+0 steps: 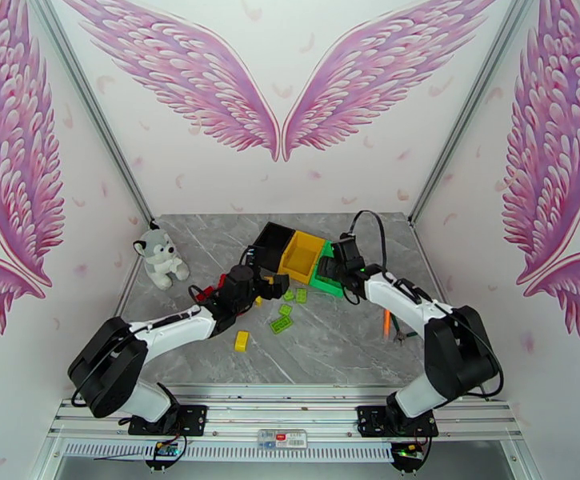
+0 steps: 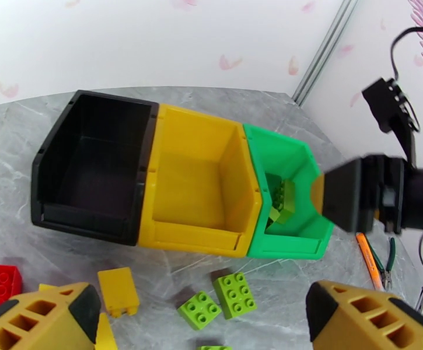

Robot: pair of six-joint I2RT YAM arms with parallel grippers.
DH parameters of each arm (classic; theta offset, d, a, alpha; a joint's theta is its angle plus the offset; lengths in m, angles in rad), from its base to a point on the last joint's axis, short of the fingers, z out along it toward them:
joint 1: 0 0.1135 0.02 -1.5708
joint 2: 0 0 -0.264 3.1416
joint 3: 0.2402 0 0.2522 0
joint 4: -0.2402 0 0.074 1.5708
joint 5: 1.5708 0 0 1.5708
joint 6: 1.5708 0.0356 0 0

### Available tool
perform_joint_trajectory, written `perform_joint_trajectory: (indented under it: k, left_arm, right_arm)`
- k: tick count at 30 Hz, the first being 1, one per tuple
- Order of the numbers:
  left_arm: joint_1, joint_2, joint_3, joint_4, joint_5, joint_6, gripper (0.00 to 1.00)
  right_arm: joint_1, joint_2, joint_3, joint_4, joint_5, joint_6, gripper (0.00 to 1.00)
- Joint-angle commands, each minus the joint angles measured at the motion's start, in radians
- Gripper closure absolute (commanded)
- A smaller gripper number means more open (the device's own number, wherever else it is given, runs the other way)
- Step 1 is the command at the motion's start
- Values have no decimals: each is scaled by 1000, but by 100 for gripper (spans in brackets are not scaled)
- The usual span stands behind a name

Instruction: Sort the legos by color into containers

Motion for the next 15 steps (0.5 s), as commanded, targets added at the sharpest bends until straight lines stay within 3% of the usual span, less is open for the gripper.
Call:
perform_joint_trajectory:
  k: [1,8,15]
  left_arm:
    - [2,-83,-51,-59,-77,-5,1]
    - [13,-237,-151,-107,-137,-21,1]
    - [53,-348,-214,-143,-149,-33,1]
  right_arm:
    - [115,-62,-75,46,-3,-11,14]
    - [322,-25,-131,34,7,-24,9]
    - [505,89,-114,3,112,-6,1]
